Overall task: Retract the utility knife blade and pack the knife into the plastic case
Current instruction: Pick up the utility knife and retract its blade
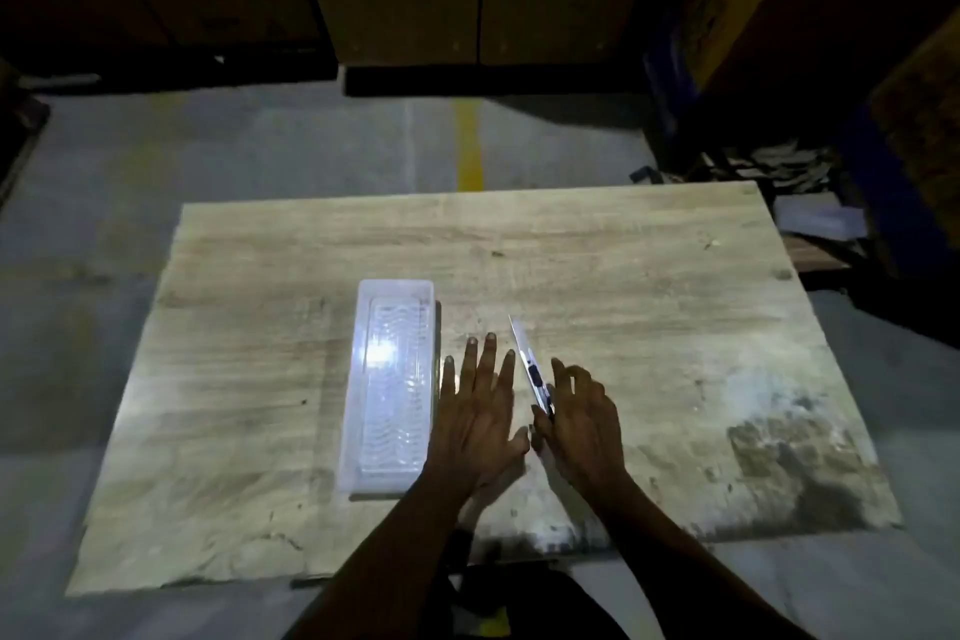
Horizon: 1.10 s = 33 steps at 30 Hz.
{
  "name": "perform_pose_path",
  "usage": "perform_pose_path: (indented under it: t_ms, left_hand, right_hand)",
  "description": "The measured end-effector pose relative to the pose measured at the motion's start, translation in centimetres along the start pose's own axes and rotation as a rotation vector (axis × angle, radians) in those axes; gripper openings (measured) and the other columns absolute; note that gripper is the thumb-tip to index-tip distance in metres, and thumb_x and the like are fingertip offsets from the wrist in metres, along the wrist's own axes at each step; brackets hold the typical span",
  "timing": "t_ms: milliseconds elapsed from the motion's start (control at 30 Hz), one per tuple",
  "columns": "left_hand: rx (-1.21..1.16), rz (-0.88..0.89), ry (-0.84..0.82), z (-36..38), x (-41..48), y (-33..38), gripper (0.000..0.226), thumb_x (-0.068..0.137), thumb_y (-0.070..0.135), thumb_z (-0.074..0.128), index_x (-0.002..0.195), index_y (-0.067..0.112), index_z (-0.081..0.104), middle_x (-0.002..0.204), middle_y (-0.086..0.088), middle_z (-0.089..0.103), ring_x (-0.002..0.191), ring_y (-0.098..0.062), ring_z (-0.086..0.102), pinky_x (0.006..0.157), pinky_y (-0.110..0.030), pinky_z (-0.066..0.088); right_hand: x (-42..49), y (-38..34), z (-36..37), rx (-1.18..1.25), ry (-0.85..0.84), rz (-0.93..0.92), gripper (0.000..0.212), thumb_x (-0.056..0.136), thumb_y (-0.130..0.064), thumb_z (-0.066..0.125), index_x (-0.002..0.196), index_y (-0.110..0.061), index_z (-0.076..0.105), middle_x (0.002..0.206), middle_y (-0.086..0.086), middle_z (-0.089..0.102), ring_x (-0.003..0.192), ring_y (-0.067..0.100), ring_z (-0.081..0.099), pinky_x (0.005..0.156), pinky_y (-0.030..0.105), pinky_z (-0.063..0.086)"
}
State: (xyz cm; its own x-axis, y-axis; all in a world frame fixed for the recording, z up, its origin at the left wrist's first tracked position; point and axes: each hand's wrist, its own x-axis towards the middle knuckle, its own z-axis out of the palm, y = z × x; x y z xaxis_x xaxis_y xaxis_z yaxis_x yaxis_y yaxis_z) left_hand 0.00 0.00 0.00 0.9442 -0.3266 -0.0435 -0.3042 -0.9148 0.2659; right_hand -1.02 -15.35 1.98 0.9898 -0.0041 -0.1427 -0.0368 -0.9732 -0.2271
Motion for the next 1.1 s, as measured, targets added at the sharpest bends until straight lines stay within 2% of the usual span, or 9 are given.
perform_pose_path:
  t_ms: [100,233,367,500,733,833,900,967,1100]
  left_hand:
    - [0.025,-0.064,-0.048,1.4,-0.6,0.5,0.070,0.089,0.047,0.035,0.150,0.013,0.032,0.161,-0.018,0.022,0.151,-0.037,0.017,0.117,-0.061,0.020]
    - [0.073,-0.098,-0.136,1.8,-0.5,1.2,0.058,0.075,0.040,0.049,0.127,0.018,0.060,0.143,-0.014,0.054,0.131,-0.035,0.052,0.103,-0.056,0.043]
    - [0.026,-0.181,-0.207,1.4,1.2,1.1,0.037,0.076,0.036,0.048,0.107,0.018,0.058,0.115,-0.008,0.059,0.104,-0.032,0.056,0.083,-0.043,0.040]
    - [-0.080,-0.296,-0.297,1.9,2.4,1.0,0.037,0.085,0.033,0.046,0.117,0.018,0.055,0.118,-0.009,0.053,0.110,-0.032,0.051,0.089,-0.044,0.041]
    - [-0.827,-0.786,-0.162,3.5,4.6,1.1,0.033,0.097,0.016,0.040,0.116,0.006,0.064,0.118,-0.015,0.069,0.111,-0.032,0.062,0.097,-0.037,0.046]
    - [-1.097,-0.938,-0.190,3.0,5.7,1.2,0.027,0.092,0.016,0.044,0.090,0.008,0.070,0.094,-0.012,0.073,0.085,-0.030,0.070,0.072,-0.026,0.051]
    - [-1.303,-1.039,-0.218,1.9,6.1,1.5,0.018,0.075,0.016,0.050,0.066,0.015,0.067,0.069,-0.008,0.063,0.057,-0.022,0.059,0.049,-0.024,0.040]
    - [-1.494,-1.047,-0.249,1.1,5.9,1.5,0.019,0.066,0.013,0.047,0.058,0.016,0.064,0.053,-0.003,0.051,0.041,-0.015,0.041,0.044,-0.020,0.030]
    - [-1.549,-0.996,-0.245,-0.8,4.7,0.8,0.029,0.092,0.010,0.043,0.085,0.003,0.070,0.062,-0.009,0.059,0.052,-0.019,0.053,0.058,-0.028,0.048]
  right_hand:
    - [0.1,0.1,1.6,-0.012,-0.136,0.148,0.059,0.092,-0.041,0.048,0.143,-0.016,0.034,0.125,0.007,0.053,0.108,0.028,0.056,0.082,0.039,0.053]
    - [2.0,-0.2,2.9,0.077,-0.174,0.252,0.041,0.093,-0.039,0.050,0.124,-0.013,0.047,0.120,0.009,0.053,0.109,0.029,0.055,0.080,0.040,0.054]
    - [4.7,-0.9,4.0,0.103,-0.172,0.297,0.042,0.089,-0.042,0.059,0.117,-0.011,0.050,0.118,0.010,0.055,0.109,0.032,0.055,0.078,0.040,0.052]
    - [6.4,-1.4,4.9,0.062,-0.167,0.313,0.038,0.087,-0.036,0.062,0.112,-0.009,0.052,0.113,0.012,0.058,0.104,0.033,0.057,0.074,0.039,0.052]
    - [7.0,-1.7,5.4,0.048,-0.154,0.324,0.031,0.081,-0.027,0.057,0.104,-0.006,0.056,0.105,0.011,0.061,0.099,0.034,0.059,0.073,0.040,0.050]
    - [7.0,-1.7,5.2,0.058,-0.177,0.273,0.036,0.083,-0.033,0.057,0.106,-0.005,0.055,0.108,0.012,0.059,0.099,0.034,0.059,0.075,0.041,0.050]
    - [6.9,-1.9,4.8,0.078,-0.179,0.229,0.035,0.088,-0.031,0.053,0.109,-0.004,0.053,0.111,0.015,0.057,0.100,0.034,0.061,0.077,0.042,0.051]
    - [6.6,-2.2,4.0,0.072,-0.169,0.196,0.032,0.092,-0.028,0.048,0.112,-0.003,0.053,0.114,0.016,0.057,0.101,0.035,0.061,0.080,0.042,0.052]
    - [5.2,-3.1,1.0,0.069,-0.114,0.124,0.036,0.094,-0.035,0.046,0.109,-0.004,0.054,0.111,0.015,0.058,0.096,0.035,0.063,0.077,0.043,0.053]
